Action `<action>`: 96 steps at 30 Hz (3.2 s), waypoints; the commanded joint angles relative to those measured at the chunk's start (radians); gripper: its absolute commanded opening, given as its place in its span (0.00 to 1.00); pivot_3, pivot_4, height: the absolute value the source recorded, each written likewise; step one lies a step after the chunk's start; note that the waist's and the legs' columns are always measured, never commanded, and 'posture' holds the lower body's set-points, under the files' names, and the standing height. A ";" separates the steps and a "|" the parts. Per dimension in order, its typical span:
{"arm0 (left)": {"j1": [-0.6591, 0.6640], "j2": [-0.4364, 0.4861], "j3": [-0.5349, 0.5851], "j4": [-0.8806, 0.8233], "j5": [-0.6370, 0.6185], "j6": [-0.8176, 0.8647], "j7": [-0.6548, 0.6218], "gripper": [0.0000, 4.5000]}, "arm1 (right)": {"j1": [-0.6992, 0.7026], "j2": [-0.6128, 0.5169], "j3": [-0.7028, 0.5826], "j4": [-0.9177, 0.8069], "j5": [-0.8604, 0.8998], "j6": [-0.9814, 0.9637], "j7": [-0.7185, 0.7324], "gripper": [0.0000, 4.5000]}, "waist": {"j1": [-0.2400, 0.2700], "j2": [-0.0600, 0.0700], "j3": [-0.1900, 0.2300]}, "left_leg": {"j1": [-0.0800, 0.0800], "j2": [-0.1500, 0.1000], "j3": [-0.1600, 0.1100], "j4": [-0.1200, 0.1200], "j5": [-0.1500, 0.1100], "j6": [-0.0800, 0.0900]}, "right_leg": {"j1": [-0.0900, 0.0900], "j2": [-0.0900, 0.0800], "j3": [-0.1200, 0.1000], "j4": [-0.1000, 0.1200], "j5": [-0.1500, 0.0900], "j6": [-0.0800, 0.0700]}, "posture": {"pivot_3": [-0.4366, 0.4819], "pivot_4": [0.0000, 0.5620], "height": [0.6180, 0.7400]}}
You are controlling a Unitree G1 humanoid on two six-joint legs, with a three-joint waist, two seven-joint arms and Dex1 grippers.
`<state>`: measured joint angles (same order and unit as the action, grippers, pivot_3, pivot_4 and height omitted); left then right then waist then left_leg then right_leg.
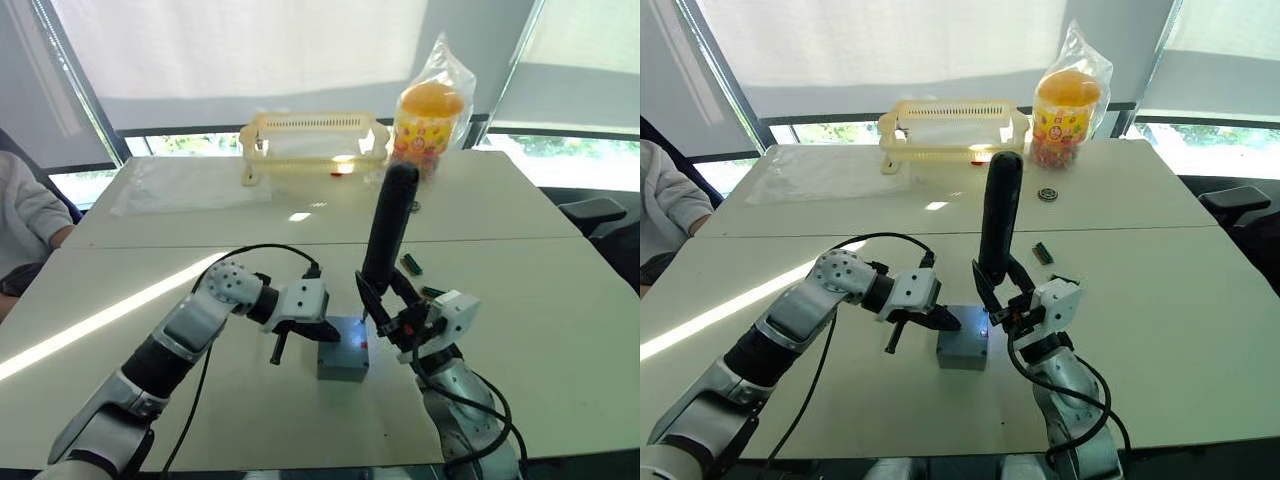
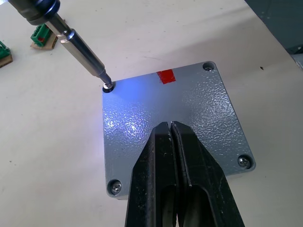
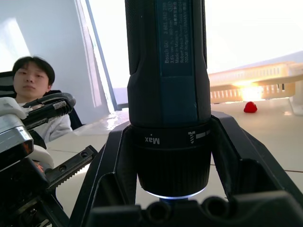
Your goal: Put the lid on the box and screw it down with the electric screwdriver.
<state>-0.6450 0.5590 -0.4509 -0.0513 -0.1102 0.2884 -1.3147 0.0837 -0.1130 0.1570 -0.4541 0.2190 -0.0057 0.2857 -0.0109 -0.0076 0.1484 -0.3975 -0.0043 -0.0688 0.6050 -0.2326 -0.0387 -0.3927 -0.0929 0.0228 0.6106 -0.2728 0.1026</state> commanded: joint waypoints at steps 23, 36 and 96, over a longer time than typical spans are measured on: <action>0.038 0.015 -0.073 0.077 0.068 -0.005 -0.006 0.00 | -0.046 0.042 0.009 -0.264 0.008 0.177 -0.118 0.40 | -0.001 0.002 0.004 | -0.009 -0.002 0.002 0.008 0.001 0.001 | -0.005 0.011 -0.006 0.005 0.000 0.001 | 0.48 0.27 1.00; 0.030 0.027 -0.073 0.071 0.070 -0.004 -0.015 0.00 | -0.036 0.048 0.050 -0.111 -0.043 0.062 -0.095 0.40 | -0.002 0.002 0.004 | -0.008 -0.002 0.002 0.008 0.001 0.001 | -0.005 0.013 -0.006 0.007 0.000 0.001 | 0.48 0.27 1.00; 0.044 0.055 -0.061 0.053 0.072 0.005 -0.015 0.00 | 0.007 0.034 0.052 0.310 -0.043 -0.221 0.072 0.40 | -0.004 -0.007 -0.005 | 0.008 0.000 0.003 0.007 0.001 0.001 | 0.006 0.014 -0.004 0.014 -0.001 0.002 | 0.48 0.27 1.00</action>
<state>-0.6409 0.5826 -0.4516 -0.0362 -0.0984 0.2569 -1.3063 0.0468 -0.0670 0.2000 -0.2211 0.1818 -0.2538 0.3434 -0.0153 -0.0148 0.1436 -0.3897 -0.0042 -0.0658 0.6120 -0.2319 -0.0375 -0.3868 -0.0790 0.0192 0.6249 -0.2745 0.1041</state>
